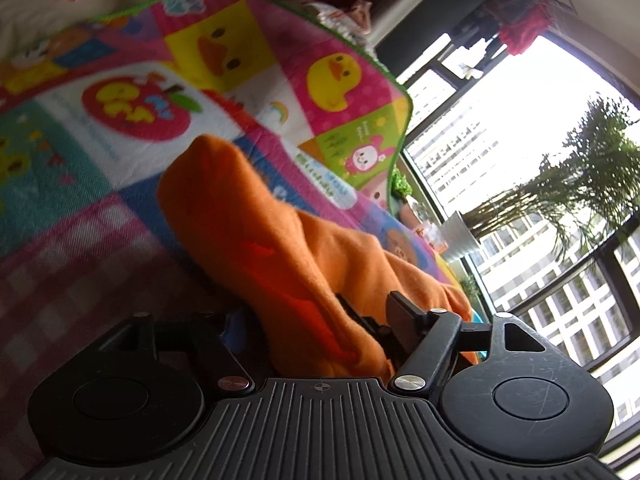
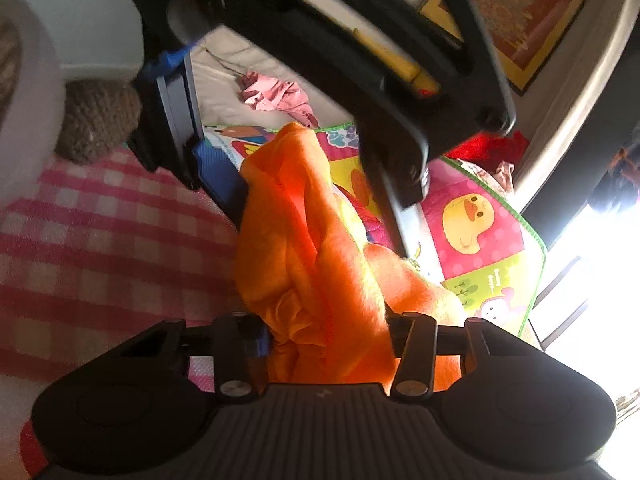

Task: Fold clothes

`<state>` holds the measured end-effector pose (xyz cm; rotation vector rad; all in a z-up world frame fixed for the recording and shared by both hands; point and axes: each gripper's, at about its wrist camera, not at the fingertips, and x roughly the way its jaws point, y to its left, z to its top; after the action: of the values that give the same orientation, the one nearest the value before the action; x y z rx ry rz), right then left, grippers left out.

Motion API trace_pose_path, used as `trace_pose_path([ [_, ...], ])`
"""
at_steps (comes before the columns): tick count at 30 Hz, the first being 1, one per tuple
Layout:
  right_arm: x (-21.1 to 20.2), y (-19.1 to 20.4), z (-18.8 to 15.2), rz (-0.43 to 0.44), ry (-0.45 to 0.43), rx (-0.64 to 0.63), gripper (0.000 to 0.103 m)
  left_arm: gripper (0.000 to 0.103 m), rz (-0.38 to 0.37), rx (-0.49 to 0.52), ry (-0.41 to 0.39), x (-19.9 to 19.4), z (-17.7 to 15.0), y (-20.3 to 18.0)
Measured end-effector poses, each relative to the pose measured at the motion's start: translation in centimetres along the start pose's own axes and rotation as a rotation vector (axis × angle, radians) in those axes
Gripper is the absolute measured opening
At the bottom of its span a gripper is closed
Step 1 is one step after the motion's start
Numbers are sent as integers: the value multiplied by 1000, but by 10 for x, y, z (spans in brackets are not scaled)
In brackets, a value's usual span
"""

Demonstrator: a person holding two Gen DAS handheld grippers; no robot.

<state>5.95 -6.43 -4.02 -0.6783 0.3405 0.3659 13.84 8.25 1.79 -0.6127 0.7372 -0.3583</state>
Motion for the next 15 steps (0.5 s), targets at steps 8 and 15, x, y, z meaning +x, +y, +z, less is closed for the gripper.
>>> trace_pose_path([
  [8,-11,-31,-7,35,-3,174,38,92,2,84,-59,-18,2,-29],
  [15,-15,-134,-36,224,20,725,34,95,12,155,-211,-46,20,-65],
])
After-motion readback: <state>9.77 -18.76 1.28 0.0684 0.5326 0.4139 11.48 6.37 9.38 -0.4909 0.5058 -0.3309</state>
